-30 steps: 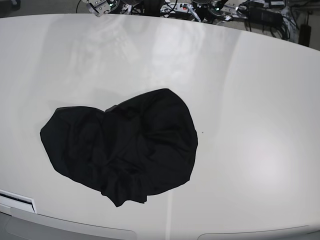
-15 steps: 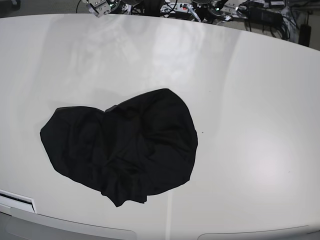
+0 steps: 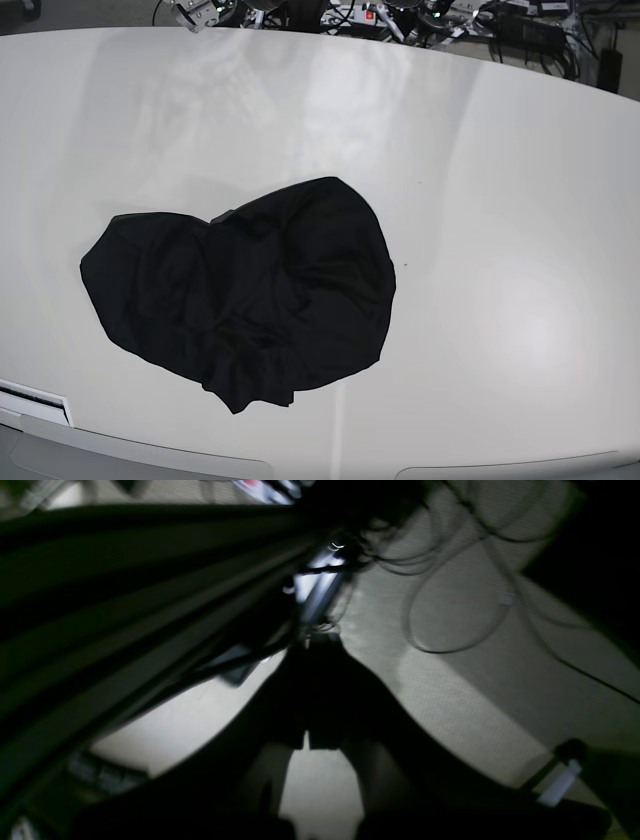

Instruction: Layout the t-shirt on the table in an organized manner, then fold the t-shirt properly

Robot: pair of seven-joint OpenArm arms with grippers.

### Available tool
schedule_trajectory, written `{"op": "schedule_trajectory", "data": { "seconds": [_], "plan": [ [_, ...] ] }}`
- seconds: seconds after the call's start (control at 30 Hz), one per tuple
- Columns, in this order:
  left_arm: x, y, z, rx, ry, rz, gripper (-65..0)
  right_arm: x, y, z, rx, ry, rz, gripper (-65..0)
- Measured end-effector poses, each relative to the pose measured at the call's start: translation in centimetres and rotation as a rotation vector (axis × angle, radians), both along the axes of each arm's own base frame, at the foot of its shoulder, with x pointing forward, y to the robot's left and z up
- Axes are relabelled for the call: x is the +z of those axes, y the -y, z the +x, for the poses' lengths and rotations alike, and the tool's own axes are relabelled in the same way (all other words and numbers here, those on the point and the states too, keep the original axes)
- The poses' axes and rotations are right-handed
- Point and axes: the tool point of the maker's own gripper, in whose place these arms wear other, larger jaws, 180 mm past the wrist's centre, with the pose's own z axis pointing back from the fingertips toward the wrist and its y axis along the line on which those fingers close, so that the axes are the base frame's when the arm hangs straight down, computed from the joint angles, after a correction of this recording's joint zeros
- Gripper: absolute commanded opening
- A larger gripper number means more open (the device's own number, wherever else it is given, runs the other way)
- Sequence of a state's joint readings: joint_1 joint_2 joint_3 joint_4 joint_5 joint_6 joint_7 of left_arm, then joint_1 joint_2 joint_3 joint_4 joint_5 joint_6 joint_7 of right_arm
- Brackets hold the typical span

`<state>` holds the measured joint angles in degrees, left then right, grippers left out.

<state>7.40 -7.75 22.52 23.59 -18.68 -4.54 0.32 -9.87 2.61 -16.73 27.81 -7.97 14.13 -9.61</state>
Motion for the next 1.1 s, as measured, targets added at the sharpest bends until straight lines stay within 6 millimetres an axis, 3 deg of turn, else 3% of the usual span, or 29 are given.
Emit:
{"op": "schedule_trajectory", "data": {
  "seconds": [0.17,0.27,0.5,0.73,0.9,1.1],
  "plan": [
    [0.0,-0.1,-4.5,-0.002,-0.069,-0.003,-65.0,0.1,0.6,-6.2,0.001,-0.096,-0.009,-65.0],
    [0.4,-1.3,-5.3,-0.02,-0.076,0.003,-65.0,0.5,1.5,-9.8,0.006,-0.156,-0.027,-65.0],
    [2.7,-5.0,-8.0,-0.118,-0.149,-0.015,-65.0,2.0,5.5,-12.0,0.038,-0.171,-0.135,-65.0],
    [6.5,-4.1,-10.7,-0.162,-0.19,-0.11,-65.0,6.5,4.8,-10.8,0.083,-0.078,-0.102,-65.0],
    [10.4,-4.9,-7.5,-0.101,-0.117,-0.141,-65.0,11.0,5.6,-8.9,0.072,0.026,-0.165,-65.0],
    [16.3,-5.9,-3.4,-0.024,0.032,-0.16,-65.0,17.3,4.9,-6.1,0.037,0.155,-0.171,-65.0]
  ]
}}
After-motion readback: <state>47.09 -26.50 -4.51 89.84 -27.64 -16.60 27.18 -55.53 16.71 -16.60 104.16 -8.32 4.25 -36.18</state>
